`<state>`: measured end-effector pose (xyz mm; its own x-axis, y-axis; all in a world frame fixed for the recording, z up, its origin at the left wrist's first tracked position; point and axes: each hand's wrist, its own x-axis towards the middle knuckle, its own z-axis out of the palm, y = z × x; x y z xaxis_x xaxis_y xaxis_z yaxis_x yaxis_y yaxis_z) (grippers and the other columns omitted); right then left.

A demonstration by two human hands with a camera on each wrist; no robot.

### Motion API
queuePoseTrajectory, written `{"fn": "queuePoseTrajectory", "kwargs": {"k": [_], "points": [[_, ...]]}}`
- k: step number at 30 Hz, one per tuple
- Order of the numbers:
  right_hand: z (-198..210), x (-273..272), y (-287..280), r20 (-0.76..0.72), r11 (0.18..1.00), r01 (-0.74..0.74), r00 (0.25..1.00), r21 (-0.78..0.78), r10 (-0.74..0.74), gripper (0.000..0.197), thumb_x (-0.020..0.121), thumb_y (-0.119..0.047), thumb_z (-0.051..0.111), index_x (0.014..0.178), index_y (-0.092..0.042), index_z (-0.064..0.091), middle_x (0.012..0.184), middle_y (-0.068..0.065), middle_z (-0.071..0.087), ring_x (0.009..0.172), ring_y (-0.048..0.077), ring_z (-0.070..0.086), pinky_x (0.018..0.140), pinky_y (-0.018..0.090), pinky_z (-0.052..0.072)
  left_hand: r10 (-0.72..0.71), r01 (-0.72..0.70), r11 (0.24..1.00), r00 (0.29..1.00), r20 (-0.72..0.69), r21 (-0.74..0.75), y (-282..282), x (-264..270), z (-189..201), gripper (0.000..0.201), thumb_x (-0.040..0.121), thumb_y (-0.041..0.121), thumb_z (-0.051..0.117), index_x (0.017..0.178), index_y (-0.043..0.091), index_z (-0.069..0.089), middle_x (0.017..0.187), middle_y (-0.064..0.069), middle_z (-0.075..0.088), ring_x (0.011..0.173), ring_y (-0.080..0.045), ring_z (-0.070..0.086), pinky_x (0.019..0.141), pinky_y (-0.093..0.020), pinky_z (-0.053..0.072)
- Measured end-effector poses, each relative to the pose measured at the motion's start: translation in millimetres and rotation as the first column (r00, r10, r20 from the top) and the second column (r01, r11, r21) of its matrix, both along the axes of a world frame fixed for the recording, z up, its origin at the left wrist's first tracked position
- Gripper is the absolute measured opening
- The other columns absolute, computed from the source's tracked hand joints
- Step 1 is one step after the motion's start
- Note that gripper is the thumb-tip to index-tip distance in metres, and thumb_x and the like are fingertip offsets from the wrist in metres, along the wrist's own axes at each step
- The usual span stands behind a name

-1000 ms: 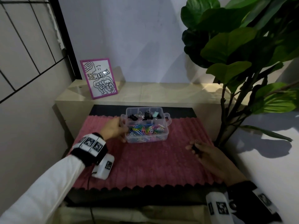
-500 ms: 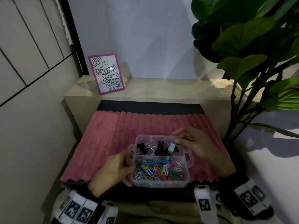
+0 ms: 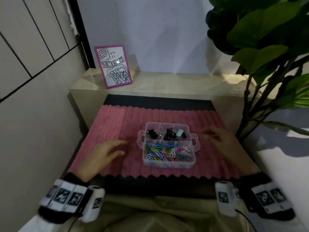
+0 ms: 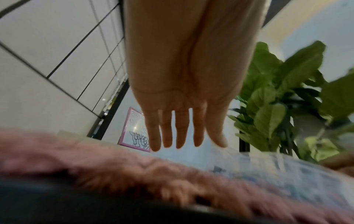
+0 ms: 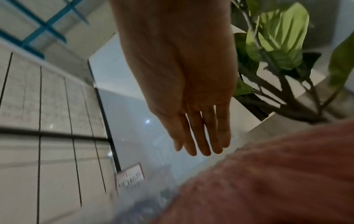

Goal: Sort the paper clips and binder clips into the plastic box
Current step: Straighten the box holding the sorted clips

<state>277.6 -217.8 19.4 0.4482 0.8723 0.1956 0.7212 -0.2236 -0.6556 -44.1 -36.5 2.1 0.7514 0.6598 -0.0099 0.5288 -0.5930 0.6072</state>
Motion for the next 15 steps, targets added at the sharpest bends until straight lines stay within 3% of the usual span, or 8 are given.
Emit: {"fn": "queuePoseTrajectory", "kwargs": {"k": [1, 3, 5, 6, 8, 11, 14, 15], "points": [[-6.2, 6.2, -13.5, 0.017, 0.998, 0.041, 0.999, -0.040, -0.040, 0.023, 0.088, -0.008, 0.058, 0.110, -0.008, 0.064, 0.107, 0.002, 0.065, 0.098, 0.015, 0.060, 0.077, 0.005, 0.036, -0.011, 0.011, 0.999, 1.000, -0.016, 0.053, -2.7, -8.6, -0.5, 0.046, 0.084, 0.029, 0.059, 0.129, 0.025, 0.048, 0.130, 0.021, 0.043, 0.125, -0.003, 0.043, 0.103, -0.011, 0.025], [-23.4, 4.1, -32.2, 0.052, 0.976, 0.002, 0.999, -0.216, 0.010, 0.042, 0.090, -0.028, 0.056, 0.127, -0.008, 0.053, 0.130, 0.005, 0.055, 0.120, 0.018, 0.050, 0.091, 0.008, 0.028, -0.081, 0.085, 0.994, 0.995, -0.061, 0.072, -14.7, -15.2, -5.0, 0.061, 0.083, 0.058, 0.044, 0.136, 0.034, 0.028, 0.144, 0.019, 0.018, 0.138, 0.001, 0.016, 0.108, -0.009, 0.008], [-41.9, -17.9, -42.8, 0.154, 0.935, -0.090, 0.976, -0.344, 0.151, 0.072, 0.088, -0.062, 0.033, 0.138, -0.011, 0.039, 0.144, -0.001, 0.037, 0.137, 0.015, 0.029, 0.109, 0.020, 0.023, -0.180, 0.184, 0.982, 0.978, -0.101, 0.032, -32.2, -9.4, -17.4, 0.080, 0.073, 0.081, 0.016, 0.139, 0.037, 0.010, 0.149, 0.018, -0.001, 0.140, 0.002, -0.006, 0.112, -0.013, -0.003], [-53.2, -28.4, -47.2, 0.259, 0.918, -0.079, 0.947, -0.389, 0.192, 0.080, 0.087, -0.068, 0.016, 0.139, -0.011, 0.038, 0.144, -0.001, 0.036, 0.138, 0.013, 0.023, 0.112, 0.027, 0.027, -0.213, 0.223, 0.974, 0.965, -0.156, 0.045, -41.7, -5.5, -26.5, 0.084, 0.070, 0.084, 0.005, 0.140, 0.036, 0.004, 0.150, 0.015, -0.007, 0.141, -0.001, -0.012, 0.114, -0.017, -0.006], [-65.3, -45.0, -52.4, 0.320, 0.888, -0.054, 0.921, -0.456, 0.221, 0.074, 0.093, -0.062, 0.007, 0.136, -0.011, 0.039, 0.140, 0.003, 0.044, 0.138, 0.009, 0.019, 0.112, 0.031, 0.024, -0.200, 0.270, 0.942, 0.928, -0.314, 0.199, -58.4, -1.3, -42.6, 0.082, 0.076, 0.079, -0.001, 0.143, 0.032, 0.004, 0.152, 0.007, -0.005, 0.144, -0.012, -0.006, 0.117, -0.024, -0.006], [-71.4, -54.1, -60.9, 0.326, 0.899, -0.016, 0.929, -0.438, 0.175, 0.069, 0.093, -0.061, 0.014, 0.138, -0.013, 0.035, 0.144, 0.007, 0.042, 0.138, 0.013, 0.022, 0.113, 0.030, 0.010, -0.119, 0.252, 0.937, 0.883, -0.454, 0.243, -72.1, -0.6, -49.7, 0.073, 0.088, 0.066, 0.012, 0.144, 0.020, 0.022, 0.153, -0.002, 0.020, 0.140, -0.021, 0.014, 0.113, -0.032, 0.000], [-74.4, -53.0, -61.3, 0.377, 0.907, 0.008, 0.911, -0.421, 0.166, 0.068, 0.093, -0.061, 0.015, 0.139, -0.014, 0.036, 0.144, 0.005, 0.042, 0.136, 0.016, 0.028, 0.113, 0.030, 0.011, -0.125, 0.199, 0.963, 0.927, -0.354, 0.181, -72.5, -1.3, -52.6, 0.071, 0.086, 0.070, 0.013, 0.145, 0.029, 0.013, 0.156, 0.010, 0.001, 0.142, -0.014, 0.005, 0.115, -0.026, -0.007], [-75.4, -53.0, -60.2, 0.360, 0.912, 0.000, 0.919, -0.411, 0.163, 0.069, 0.093, -0.063, 0.014, 0.138, -0.016, 0.036, 0.145, 0.004, 0.041, 0.136, 0.015, 0.027, 0.113, 0.029, 0.011, -0.096, 0.133, 0.980, 0.967, -0.236, 0.147, -73.8, -0.8, -52.5, 0.070, 0.083, 0.074, 0.012, 0.142, 0.038, 0.013, 0.154, 0.018, 0.002, 0.142, -0.008, 0.004, 0.114, -0.018, -0.009]]}}
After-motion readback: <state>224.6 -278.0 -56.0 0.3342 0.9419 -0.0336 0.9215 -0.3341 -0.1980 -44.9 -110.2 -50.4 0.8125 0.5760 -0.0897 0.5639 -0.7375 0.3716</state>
